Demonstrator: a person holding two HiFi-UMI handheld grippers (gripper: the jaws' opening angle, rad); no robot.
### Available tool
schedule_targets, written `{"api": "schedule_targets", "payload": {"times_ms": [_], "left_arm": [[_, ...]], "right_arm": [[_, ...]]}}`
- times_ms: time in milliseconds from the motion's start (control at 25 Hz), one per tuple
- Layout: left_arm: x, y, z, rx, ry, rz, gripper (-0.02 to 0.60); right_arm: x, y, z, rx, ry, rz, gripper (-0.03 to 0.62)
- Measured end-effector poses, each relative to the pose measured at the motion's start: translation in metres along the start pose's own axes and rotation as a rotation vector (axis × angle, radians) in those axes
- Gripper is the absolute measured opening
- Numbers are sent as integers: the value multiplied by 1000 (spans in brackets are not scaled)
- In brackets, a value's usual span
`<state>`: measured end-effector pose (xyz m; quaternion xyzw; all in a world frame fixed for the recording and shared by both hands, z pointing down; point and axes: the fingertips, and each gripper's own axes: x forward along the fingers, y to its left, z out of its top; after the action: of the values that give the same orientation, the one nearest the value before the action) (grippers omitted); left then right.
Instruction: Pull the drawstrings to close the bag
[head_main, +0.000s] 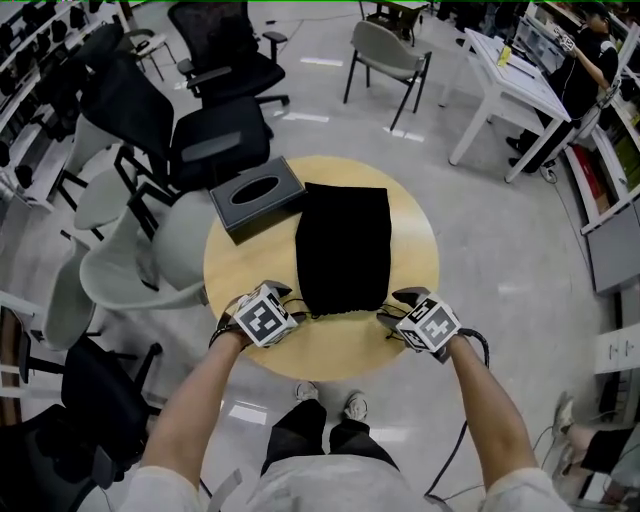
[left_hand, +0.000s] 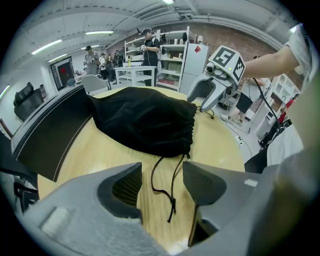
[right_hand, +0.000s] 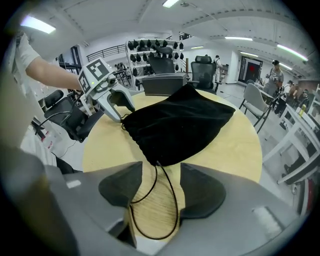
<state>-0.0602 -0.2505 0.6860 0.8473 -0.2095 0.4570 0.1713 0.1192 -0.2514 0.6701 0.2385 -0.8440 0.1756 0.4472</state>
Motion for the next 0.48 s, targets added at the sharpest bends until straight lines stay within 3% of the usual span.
{"api": "schedule_targets", "payload": {"times_ms": [280, 480], "left_arm": [[8, 5, 0, 14, -5, 16, 262], [10, 3, -2, 34, 58, 5, 259]], "right_arm": [[12, 5, -4, -28, 19, 38, 218], [15, 6, -10, -45, 35, 43, 170]]}}
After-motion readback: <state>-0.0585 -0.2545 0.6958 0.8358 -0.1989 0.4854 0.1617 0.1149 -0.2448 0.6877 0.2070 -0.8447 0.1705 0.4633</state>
